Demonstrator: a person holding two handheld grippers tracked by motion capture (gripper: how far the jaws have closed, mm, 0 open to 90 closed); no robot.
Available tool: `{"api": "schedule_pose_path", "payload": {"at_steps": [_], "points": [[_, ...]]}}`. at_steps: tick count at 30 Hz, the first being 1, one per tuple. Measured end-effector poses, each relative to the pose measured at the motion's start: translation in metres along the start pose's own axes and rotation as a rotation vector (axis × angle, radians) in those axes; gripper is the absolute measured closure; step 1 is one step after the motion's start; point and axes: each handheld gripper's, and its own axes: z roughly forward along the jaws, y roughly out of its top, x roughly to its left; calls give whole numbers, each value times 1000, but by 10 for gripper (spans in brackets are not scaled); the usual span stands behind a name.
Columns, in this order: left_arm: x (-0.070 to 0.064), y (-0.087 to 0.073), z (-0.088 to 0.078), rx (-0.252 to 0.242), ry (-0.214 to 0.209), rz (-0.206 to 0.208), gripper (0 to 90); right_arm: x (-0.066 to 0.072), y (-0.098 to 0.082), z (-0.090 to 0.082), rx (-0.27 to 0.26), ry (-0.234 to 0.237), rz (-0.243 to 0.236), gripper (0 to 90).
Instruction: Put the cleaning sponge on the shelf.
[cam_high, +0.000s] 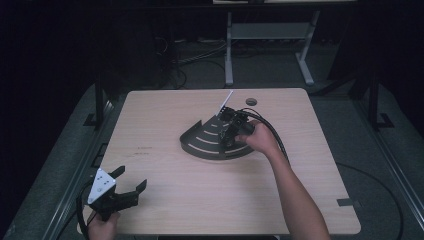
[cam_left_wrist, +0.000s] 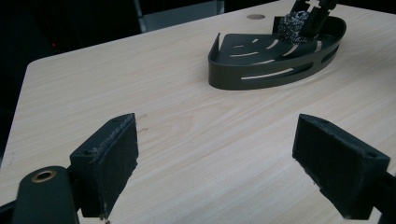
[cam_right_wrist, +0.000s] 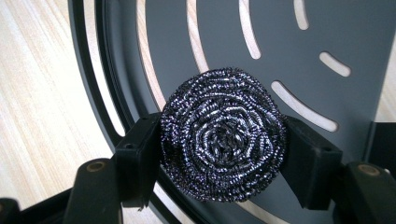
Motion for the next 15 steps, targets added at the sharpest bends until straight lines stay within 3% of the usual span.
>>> {"api": "schedule_pose_path", "payload": {"at_steps": [15], "points": [[1, 0, -1, -1, 2, -2, 138, 0, 7, 14, 19, -1, 15, 342]]}}
